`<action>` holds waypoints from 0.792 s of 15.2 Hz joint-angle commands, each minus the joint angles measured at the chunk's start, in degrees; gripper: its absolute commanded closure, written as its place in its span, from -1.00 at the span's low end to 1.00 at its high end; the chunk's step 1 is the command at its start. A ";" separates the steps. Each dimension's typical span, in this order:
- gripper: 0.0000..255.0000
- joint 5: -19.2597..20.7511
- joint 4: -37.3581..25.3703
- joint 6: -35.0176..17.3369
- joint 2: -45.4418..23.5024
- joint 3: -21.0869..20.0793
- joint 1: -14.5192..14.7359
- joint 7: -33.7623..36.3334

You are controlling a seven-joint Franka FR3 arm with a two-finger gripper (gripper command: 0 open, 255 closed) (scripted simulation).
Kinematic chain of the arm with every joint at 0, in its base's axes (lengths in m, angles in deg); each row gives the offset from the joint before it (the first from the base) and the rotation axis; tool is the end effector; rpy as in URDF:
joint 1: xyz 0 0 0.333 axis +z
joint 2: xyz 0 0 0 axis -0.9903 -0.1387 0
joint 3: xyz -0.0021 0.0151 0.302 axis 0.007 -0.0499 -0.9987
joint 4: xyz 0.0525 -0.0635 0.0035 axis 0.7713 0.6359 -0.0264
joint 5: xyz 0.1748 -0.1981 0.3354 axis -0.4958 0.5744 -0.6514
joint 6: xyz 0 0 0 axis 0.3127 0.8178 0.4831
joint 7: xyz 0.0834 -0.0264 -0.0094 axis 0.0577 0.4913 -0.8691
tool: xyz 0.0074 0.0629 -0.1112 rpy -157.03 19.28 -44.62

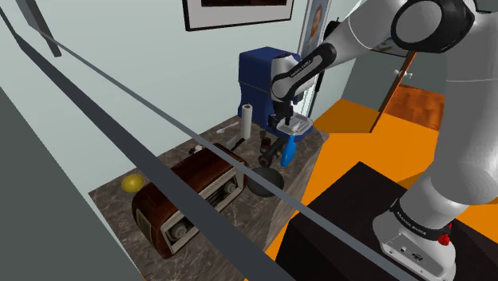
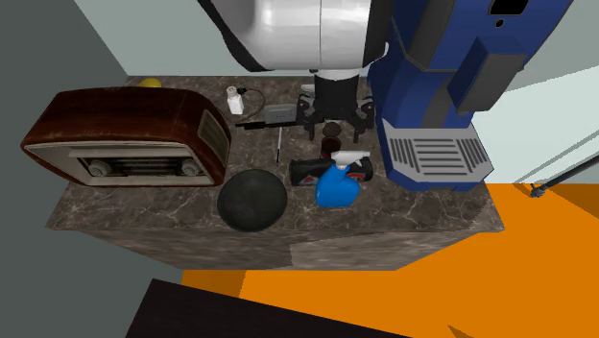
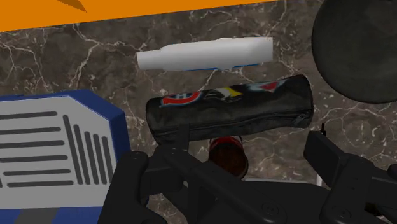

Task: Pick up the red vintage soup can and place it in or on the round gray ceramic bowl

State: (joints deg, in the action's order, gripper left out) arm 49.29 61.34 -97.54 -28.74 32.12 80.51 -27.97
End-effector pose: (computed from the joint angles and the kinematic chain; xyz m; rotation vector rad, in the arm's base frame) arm 0.6157 -0.0271 0.1702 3.0381 0.0544 -0.1734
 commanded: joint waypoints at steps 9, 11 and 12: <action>-1.00 -0.09 -23.15 0.13 -23.50 -0.18 0.24 -0.64; -1.00 -0.07 -24.03 -0.20 -24.72 -0.16 0.21 -0.66; -1.00 -0.04 -24.12 -0.65 -25.26 -0.13 0.18 -0.65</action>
State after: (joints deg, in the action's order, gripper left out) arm 49.23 37.81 -97.88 -53.13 31.98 80.73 -28.60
